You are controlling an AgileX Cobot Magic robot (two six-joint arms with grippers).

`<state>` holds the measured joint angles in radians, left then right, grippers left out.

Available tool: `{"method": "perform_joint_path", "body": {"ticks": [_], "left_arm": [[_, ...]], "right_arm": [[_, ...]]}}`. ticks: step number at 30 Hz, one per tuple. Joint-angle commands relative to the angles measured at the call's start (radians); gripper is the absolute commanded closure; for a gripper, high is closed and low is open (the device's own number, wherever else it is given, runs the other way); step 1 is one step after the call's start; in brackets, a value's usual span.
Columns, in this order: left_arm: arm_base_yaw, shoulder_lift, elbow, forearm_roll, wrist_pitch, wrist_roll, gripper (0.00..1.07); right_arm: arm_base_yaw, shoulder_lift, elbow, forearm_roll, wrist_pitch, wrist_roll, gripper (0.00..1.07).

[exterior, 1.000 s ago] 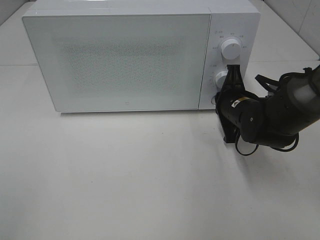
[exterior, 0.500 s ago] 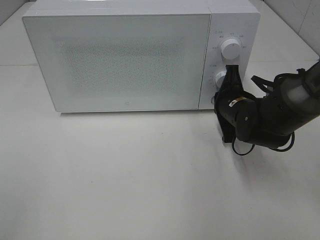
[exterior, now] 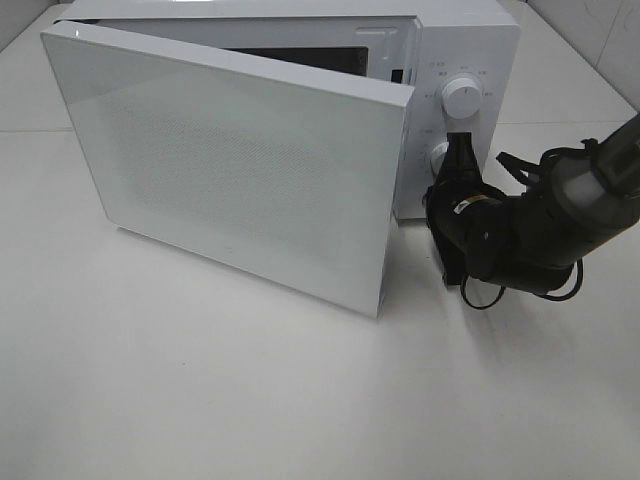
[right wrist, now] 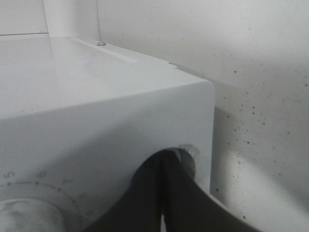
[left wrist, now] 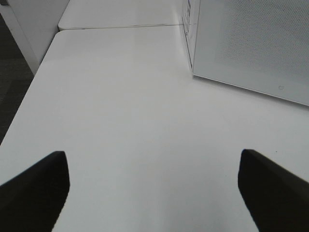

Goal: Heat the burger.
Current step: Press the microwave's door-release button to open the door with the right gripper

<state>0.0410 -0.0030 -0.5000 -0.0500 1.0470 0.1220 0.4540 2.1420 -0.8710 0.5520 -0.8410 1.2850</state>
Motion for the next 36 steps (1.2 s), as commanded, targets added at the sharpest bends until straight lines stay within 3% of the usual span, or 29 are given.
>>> {"method": "perform_joint_path", "body": {"ticks": [1, 20, 36], "left_arm": [[0.003, -0.020, 0.003, -0.001, -0.010, 0.000, 0.17], [0.003, -0.020, 0.003, -0.001, -0.010, 0.000, 0.17], [0.003, -0.020, 0.003, -0.001, -0.010, 0.000, 0.17]], "right_arm": [[-0.049, -0.019, -0.110, -0.072, -0.342, -0.025, 1.07], [-0.030, -0.019, -0.109, -0.094, -0.199, -0.002, 1.07], [-0.011, -0.143, 0.050, -0.127, 0.033, -0.028, 1.07]]}}
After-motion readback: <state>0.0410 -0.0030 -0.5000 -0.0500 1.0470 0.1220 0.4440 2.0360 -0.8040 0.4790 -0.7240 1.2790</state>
